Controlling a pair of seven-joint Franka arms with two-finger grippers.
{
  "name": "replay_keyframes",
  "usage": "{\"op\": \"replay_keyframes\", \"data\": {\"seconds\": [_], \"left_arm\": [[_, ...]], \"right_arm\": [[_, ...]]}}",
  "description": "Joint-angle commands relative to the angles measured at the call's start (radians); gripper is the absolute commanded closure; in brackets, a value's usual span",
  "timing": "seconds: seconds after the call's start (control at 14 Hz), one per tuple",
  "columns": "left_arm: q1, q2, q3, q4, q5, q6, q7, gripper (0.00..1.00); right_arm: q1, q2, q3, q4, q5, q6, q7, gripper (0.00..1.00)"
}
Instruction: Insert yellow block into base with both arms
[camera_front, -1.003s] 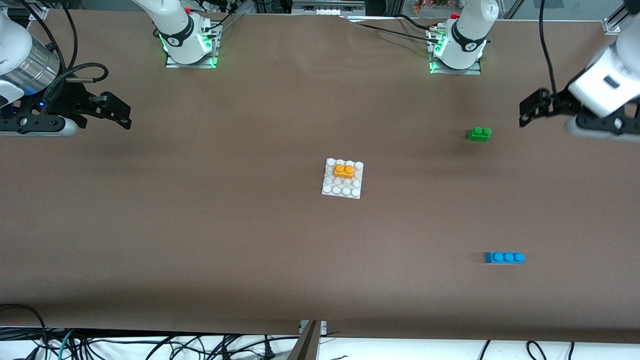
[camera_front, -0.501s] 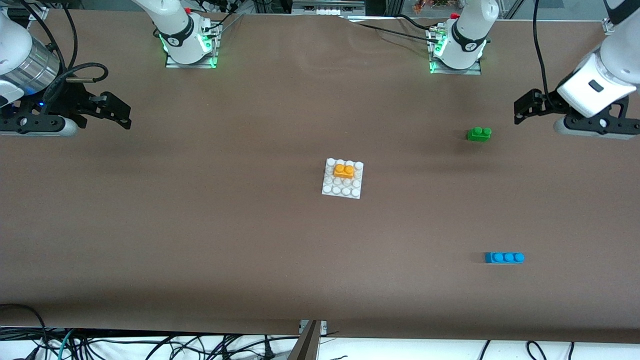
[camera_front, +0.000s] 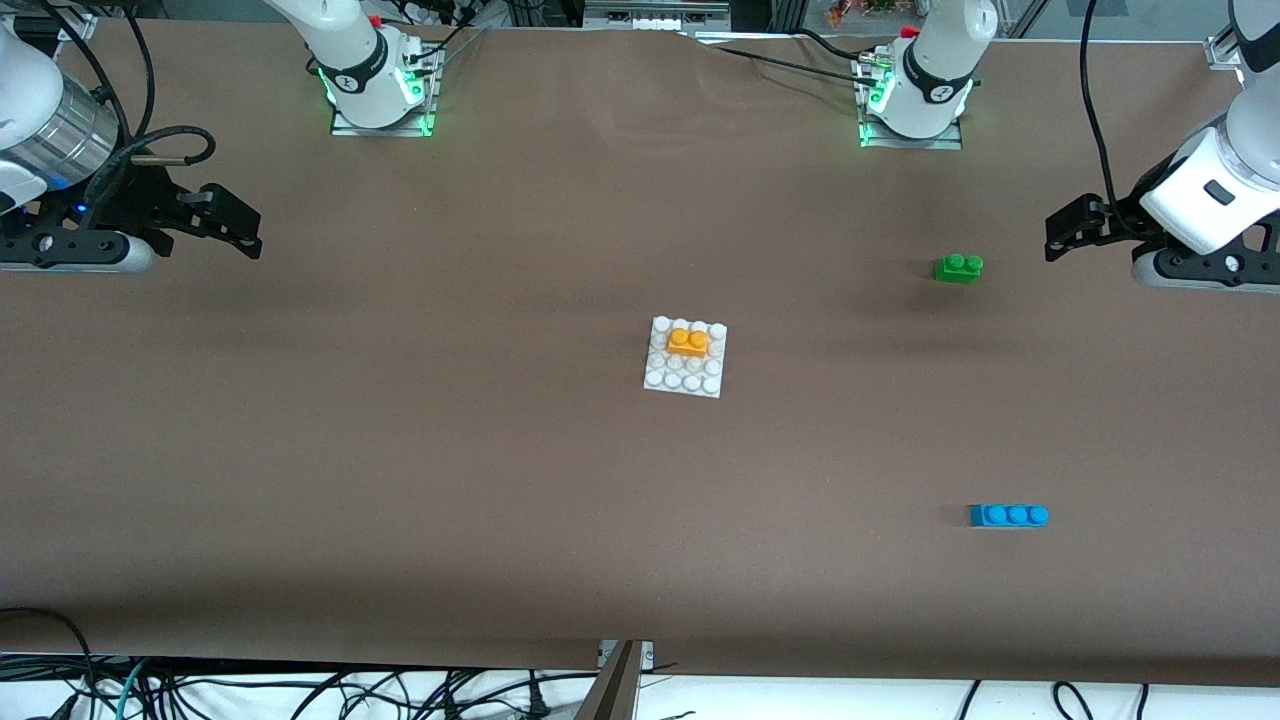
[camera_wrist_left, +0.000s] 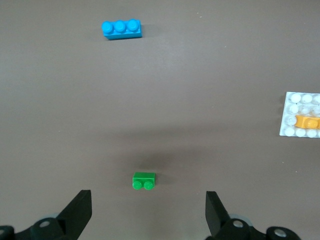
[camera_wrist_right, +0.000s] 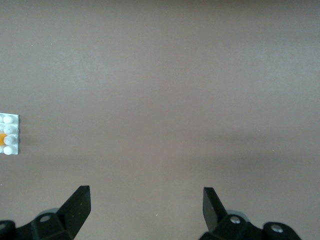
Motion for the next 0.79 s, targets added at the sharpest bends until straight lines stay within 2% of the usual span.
{"op": "replay_keyframes", "data": {"seconds": [0.0, 0.07, 0.14, 0.72], "left_arm": [[-0.064, 0.004, 0.051, 0.022, -0.002, -0.016, 0.011, 0.00], [-0.109, 0.004, 0.097, 0.024, -0.003, -0.018, 0.010, 0.00], [-0.108, 0.004, 0.106, 0.024, -0.012, -0.016, 0.011, 0.00], [-0.097, 0.030, 0.106, 0.046, -0.017, -0.021, 0.011, 0.00]], "right_arm": [[0.001, 0.000, -0.001, 0.013, -0.005, -0.006, 0.007, 0.01], [0.001, 0.001, 0.001, 0.013, -0.005, -0.004, 0.007, 0.01], [0.001, 0.001, -0.001, 0.013, -0.005, -0.003, 0.007, 0.01], [0.001, 0.001, 0.004, 0.013, -0.008, -0.001, -0.004, 0.01]]}}
